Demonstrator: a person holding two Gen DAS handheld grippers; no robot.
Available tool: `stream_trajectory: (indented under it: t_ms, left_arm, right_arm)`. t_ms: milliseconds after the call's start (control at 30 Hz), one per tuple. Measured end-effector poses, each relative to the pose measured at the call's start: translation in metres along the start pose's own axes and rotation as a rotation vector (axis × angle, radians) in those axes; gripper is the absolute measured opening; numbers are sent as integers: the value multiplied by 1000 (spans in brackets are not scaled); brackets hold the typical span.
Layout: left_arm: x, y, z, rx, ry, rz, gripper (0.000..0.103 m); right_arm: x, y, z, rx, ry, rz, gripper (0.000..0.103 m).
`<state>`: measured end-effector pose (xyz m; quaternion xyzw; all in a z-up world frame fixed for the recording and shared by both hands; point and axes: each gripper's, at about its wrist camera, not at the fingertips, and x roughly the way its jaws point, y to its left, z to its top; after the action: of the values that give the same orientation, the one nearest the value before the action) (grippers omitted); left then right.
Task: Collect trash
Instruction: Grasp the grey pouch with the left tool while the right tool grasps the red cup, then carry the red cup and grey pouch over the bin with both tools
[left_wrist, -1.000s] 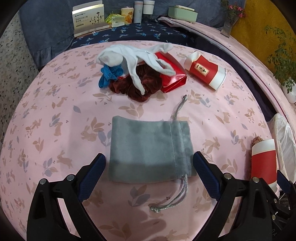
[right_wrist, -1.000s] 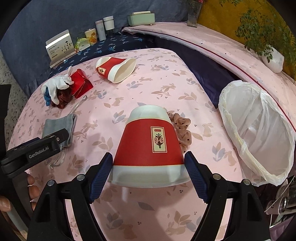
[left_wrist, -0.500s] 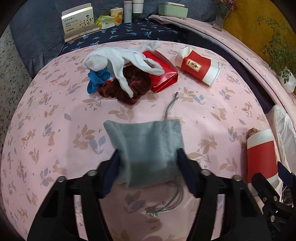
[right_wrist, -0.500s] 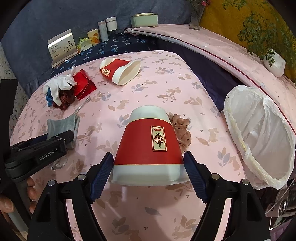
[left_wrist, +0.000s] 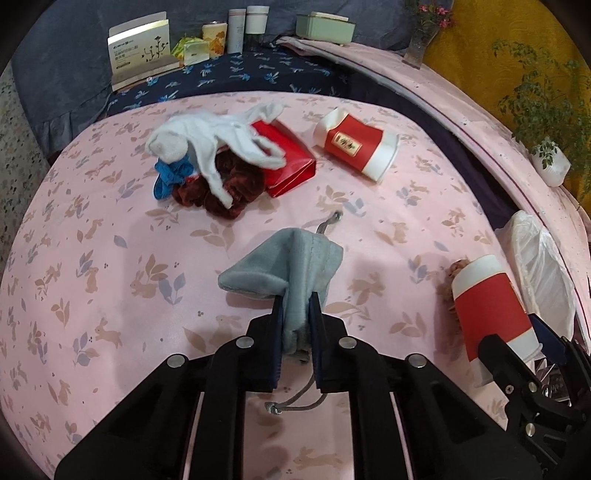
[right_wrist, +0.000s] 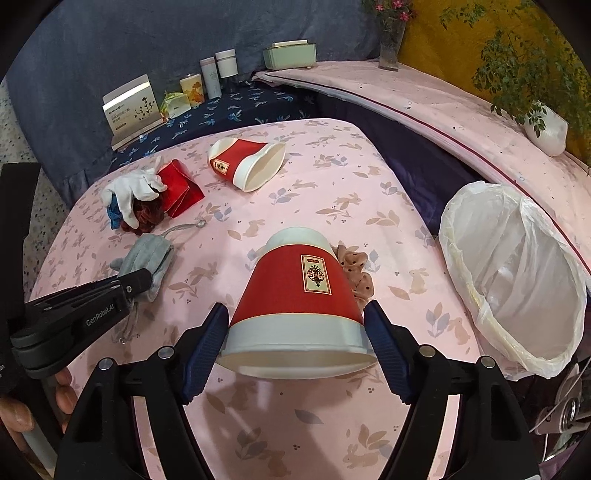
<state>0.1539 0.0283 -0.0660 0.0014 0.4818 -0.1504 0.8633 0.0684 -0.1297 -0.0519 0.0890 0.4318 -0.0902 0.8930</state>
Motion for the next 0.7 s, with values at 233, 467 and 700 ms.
stream_trajectory:
  t_ms: [233, 467, 700]
  left_arm:
    - [-19, -22, 9, 35, -42, -19, 12]
    - [-33, -45, 16, 68, -72, -38, 12]
    - [-43, -75, 24, 114, -98, -56, 12]
  right_arm:
    - [-13, -10, 8, 23, -35, 9, 71]
    - [-29, -24, 17, 48, -82, 14, 71]
    - [-49, -51, 28, 93, -139, -4, 71]
